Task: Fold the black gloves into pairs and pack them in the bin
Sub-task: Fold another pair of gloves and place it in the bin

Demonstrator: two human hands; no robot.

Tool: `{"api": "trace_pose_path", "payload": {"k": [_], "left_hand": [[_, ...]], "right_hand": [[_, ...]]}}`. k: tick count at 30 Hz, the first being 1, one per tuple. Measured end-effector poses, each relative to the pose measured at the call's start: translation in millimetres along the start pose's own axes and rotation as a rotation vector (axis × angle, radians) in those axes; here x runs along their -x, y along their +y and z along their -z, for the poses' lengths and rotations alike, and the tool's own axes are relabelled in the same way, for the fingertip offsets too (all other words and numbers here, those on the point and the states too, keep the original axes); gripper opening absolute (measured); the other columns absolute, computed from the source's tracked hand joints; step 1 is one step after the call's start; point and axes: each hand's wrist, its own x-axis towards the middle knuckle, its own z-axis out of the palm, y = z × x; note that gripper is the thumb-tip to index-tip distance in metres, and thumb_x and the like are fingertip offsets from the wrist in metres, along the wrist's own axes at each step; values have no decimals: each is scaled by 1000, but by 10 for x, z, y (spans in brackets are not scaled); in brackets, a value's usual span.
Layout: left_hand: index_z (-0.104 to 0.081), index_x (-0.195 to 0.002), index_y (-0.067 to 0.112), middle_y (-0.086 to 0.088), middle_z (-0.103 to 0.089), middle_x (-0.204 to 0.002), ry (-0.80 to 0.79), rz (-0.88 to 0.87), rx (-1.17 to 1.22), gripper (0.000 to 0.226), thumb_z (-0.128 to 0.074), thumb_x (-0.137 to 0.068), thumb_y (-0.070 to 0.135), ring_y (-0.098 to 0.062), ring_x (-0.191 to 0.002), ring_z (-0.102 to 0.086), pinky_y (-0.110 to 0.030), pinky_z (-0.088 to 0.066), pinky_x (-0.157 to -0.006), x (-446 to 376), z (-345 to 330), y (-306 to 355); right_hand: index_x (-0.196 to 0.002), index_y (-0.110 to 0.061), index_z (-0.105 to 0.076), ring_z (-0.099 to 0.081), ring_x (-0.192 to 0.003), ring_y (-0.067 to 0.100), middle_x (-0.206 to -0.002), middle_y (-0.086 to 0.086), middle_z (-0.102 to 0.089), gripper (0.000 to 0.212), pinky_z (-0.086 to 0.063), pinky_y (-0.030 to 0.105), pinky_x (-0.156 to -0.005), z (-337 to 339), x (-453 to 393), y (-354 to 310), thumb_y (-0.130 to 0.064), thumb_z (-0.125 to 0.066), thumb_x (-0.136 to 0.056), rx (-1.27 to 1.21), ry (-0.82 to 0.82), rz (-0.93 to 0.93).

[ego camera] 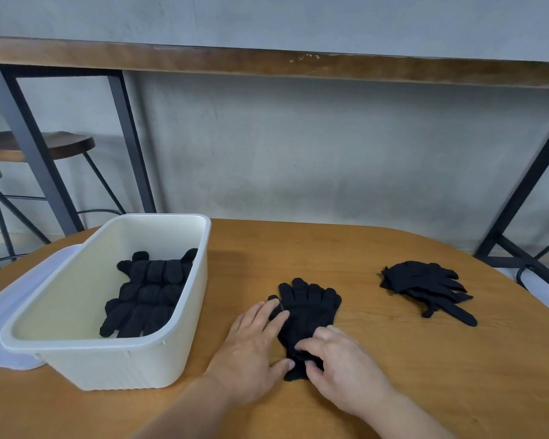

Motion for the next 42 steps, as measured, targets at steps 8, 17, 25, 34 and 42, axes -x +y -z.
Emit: {"api": "trace_pose_path", "payload": {"k": [8,17,25,34,42], "left_hand": [[-7,-154,31,15,8,-160,-164,38,0,78,-32,-90,69,-7,-144,21,-36,8,-120,-42,-71,-95],[-7,-153,31,9,11,-160,-92,37,28,75,-43,-93,58,-12,-146,19,-35,8,-120,-29,-63,-74],[-11,-152,32,8,7,-160,-80,46,19,67,-38,-96,56,-12,-146,16,-36,6,-121,13,-123,-40],[-15,-153,26,9,8,-161,-107,43,67,68,-40,-94,46,-9,-145,19,-35,9,-120,45,-73,57],[-22,-153,18,5,-9,-162,-106,14,121,53,-25,-104,38,-8,-148,1,-26,2,-120,-249,-2,95]], "right_hand": [[-124,-37,-62,-40,-91,-1,-90,-20,-47,31,-33,10,-73,8,30,-4,-38,-50,-96,-25,2,-2],[-127,-37,-62,-44,-99,2,-98,-16,-53,35,-42,18,-84,47,67,-49,-50,-46,-98,-32,-52,8],[-127,-30,-63,-46,-99,7,-99,-11,-53,34,-45,23,-86,-5,111,-91,-40,-42,-102,66,-40,14],[-135,-33,-55,-42,-99,3,-102,-14,-48,43,-39,17,-82,10,161,-114,-50,-37,-100,60,-59,-9],[-101,-32,-71,-46,-88,1,-87,-16,-49,33,-33,11,-68,89,109,-98,-43,-40,-101,-92,-104,-99]]}}
